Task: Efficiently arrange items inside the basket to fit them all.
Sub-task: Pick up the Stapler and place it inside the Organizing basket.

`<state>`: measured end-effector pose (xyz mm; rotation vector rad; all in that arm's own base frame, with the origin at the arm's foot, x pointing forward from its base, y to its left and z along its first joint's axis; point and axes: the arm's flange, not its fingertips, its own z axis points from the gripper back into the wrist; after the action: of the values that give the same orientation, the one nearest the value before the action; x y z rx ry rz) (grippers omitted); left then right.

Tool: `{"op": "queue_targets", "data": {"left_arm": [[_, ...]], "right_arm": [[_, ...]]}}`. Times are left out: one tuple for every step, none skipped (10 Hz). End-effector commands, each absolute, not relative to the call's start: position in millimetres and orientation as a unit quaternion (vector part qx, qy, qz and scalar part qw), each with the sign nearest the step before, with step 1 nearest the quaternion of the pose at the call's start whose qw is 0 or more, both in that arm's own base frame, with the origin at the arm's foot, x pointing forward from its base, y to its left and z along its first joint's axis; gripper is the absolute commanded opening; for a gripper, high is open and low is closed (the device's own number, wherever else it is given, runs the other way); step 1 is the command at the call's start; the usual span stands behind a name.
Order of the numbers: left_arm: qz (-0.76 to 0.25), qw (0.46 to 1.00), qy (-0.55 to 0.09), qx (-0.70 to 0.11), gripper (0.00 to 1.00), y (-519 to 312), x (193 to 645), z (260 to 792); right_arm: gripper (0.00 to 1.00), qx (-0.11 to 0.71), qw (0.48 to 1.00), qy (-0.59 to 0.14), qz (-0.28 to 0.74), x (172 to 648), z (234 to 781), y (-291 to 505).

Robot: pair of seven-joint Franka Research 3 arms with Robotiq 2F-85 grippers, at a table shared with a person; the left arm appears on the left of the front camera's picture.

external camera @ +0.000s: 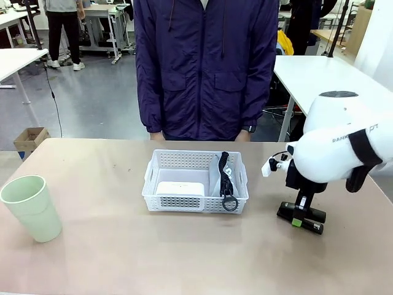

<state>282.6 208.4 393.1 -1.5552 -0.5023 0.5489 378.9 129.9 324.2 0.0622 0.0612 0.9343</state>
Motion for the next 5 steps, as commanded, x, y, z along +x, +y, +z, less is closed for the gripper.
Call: {"op": "queue_targets", "data": {"left_arm": [[0.235,0.648,-0.227,-0.688,1.00,205.5,280.2,394.4],[0.235,0.648,-0.227,-0.688,1.00,205.5,280.2,394.4],[0.235,0.648,-0.227,-0.688,1.00,205.5,280.2,394.4],[0.235,0.648,-0.227,-0.688,1.00,205.5,280.2,394.4],[0.235,0.648,-0.227,-0.688,1.00,205.5,280.2,394.4]], "right_arm": [[0.00,0.093,0.915,-0.002,0.393,344.1,383.1,115.7],[0.00,0.103,0.923,-0.023,0.370,338.6,396.3,113.3],[0.00,0.116,0.930,-0.041,0.347,336.7,398.2,108.0],[0.00,0.134,0.932,-0.052,0.334,337.0,394.1,101.8],[0.00,0.146,0.937,-0.052,0.313,340.8,388.6,96.6]]}}
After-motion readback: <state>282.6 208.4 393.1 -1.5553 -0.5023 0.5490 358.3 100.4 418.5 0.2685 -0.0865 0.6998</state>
